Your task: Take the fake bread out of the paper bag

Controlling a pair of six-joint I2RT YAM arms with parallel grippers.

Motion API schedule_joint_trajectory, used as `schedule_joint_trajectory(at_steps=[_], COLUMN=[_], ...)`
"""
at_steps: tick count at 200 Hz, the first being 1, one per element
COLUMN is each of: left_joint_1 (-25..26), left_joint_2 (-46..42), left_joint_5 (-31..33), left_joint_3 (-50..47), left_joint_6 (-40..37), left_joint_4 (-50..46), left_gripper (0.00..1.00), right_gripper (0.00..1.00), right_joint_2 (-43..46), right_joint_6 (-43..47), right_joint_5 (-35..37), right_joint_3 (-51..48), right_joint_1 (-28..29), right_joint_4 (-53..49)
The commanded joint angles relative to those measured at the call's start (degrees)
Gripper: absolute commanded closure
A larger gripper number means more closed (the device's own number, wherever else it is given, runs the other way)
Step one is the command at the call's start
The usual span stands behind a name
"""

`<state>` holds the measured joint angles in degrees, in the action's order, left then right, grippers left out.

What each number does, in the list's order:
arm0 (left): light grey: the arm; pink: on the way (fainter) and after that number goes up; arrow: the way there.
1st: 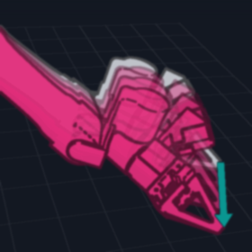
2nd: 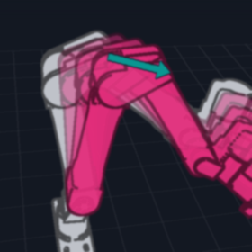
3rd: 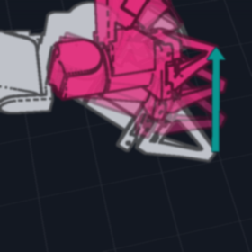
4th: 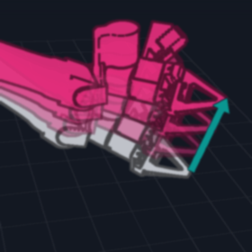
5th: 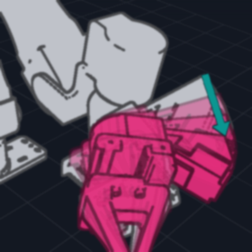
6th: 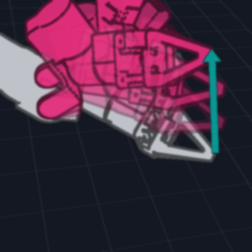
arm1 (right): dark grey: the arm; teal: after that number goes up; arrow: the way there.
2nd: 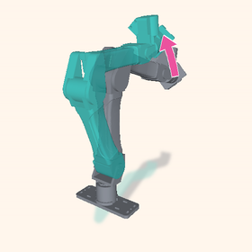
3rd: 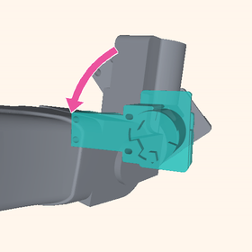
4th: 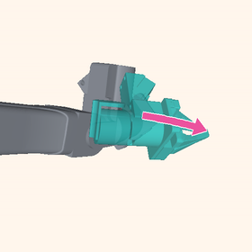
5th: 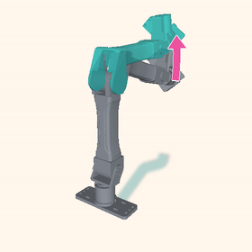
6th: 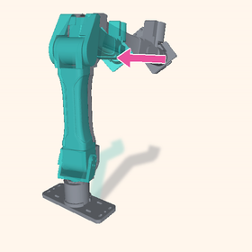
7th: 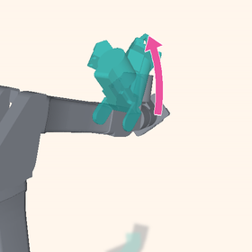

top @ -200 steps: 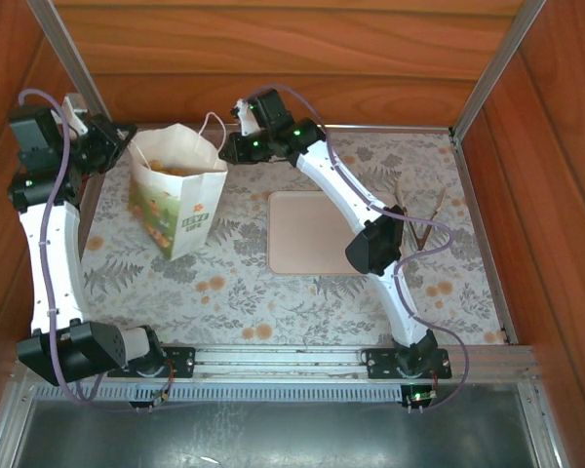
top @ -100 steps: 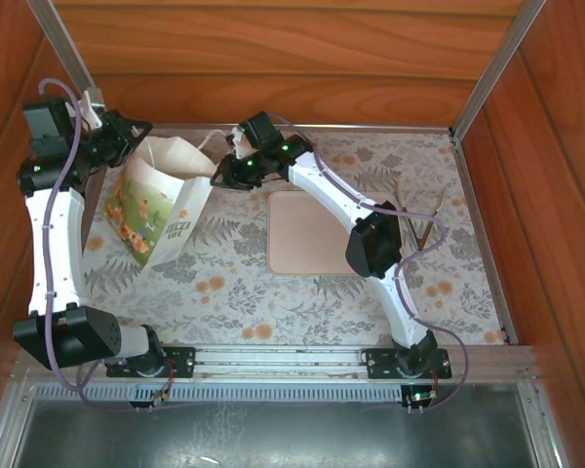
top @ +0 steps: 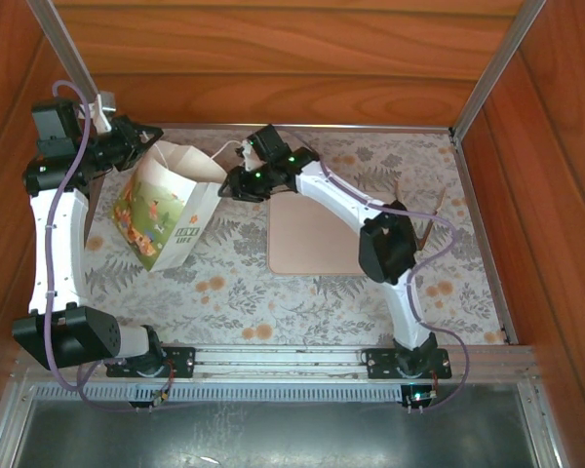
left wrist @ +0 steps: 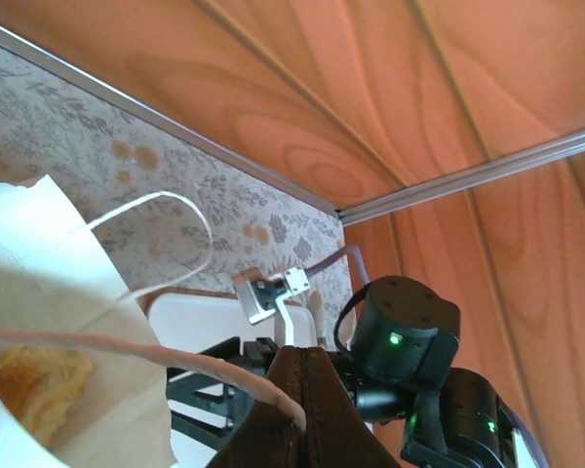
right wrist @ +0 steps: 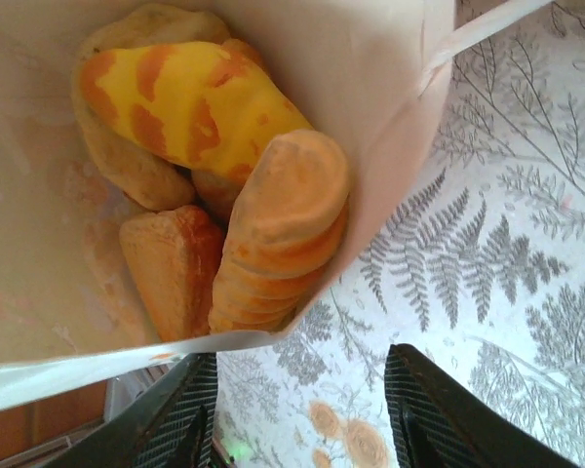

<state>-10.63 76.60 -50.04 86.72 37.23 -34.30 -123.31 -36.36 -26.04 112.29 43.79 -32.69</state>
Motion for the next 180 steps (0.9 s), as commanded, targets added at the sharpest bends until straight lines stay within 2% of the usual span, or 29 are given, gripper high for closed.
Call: schedule_joint_trajectory(at_steps=[1,38,67,93,122,152,165,180], left_joint_1=[0.79,1.83,2.70,4.43,5.51,7.11,7.68,8.29], left_joint_2=[-1.26,-0.36,0.32,1.23,2.27,3.42,3.88,4.21], left_joint_5=[-4.56,-8.75,-10.41,-13.09,-13.33,-13.53,-13.52,-13.80], left_joint_3=[1.10,0.66,0.33,0.85,1.42,2.32,2.64,3.03], left_joint_6=[-2.54,-4.13,-5.39,-6.51,-7.49,-8.55,-9.00,-9.49], left_joint_4=[0.62,-0.16,-1.27,-2.23,-3.39,-4.82,-5.48,-6.25], left_gripper=[1.00,1.00,1.00,1.00,1.00,1.00,1.00,1.00], right_gripper=[0.47,0.46,0.46,0.46,0.43,0.42,0.43,0.43], right_joint_2=[8.84,19.30,24.21,27.61,31.56,30.72,28.71,25.70], right_joint_6=[-0.59,-3.64,-7.42,-8.91,-8.83,-9.61,-9.22,-8.41], right_joint_5=[0.65,4.46,7.07,11.07,13.73,9.04,6.63,7.49], right_joint_3=[-7.19,-25.04,-33.96,-37.73,-40.01,-41.80,-40.33,-38.47], right_joint_1=[-0.70,-2.50,-4.33,-4.96,-5.42,-7.88,-8.82,-9.37], right_joint_4=[6.36,12.93,15.65,15.54,15.36,18.96,17.65,14.78])
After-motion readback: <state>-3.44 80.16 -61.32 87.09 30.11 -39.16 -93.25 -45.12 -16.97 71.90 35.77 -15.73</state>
